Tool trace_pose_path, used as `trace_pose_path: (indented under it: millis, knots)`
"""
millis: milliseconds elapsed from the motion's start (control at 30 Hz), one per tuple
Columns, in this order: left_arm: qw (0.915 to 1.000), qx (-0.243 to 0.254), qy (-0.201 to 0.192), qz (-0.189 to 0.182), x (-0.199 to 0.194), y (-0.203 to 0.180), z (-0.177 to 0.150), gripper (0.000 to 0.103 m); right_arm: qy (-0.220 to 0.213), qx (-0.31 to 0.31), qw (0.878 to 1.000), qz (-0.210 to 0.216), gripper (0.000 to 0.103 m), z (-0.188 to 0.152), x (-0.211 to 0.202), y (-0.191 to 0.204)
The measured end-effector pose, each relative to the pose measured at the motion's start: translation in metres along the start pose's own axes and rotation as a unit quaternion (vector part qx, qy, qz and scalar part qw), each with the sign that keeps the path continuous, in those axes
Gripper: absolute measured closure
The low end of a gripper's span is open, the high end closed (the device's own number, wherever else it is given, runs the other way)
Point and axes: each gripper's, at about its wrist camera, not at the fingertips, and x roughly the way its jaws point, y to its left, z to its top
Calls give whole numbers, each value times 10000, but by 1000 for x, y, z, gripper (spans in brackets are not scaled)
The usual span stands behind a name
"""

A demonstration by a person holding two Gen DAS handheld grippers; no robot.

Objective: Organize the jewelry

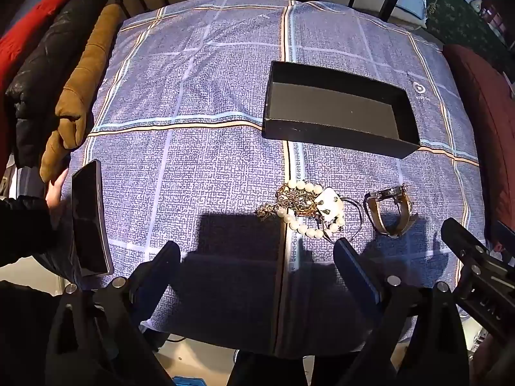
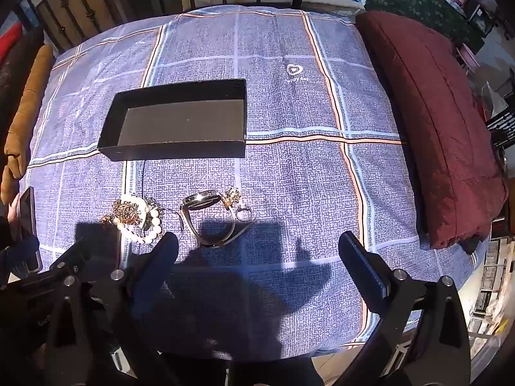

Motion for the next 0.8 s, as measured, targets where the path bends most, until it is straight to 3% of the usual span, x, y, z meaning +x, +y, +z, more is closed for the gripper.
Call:
trace_pose_path:
  millis: [200,800]
  knots:
    - [9998,82,-86,128,1,-12,-3,9,-16,-13,10000,43,5,-1,1,2]
    - [9997,135,-150,122,-5,0,1,8,-47,-54,10000,-51,5,2,1,6]
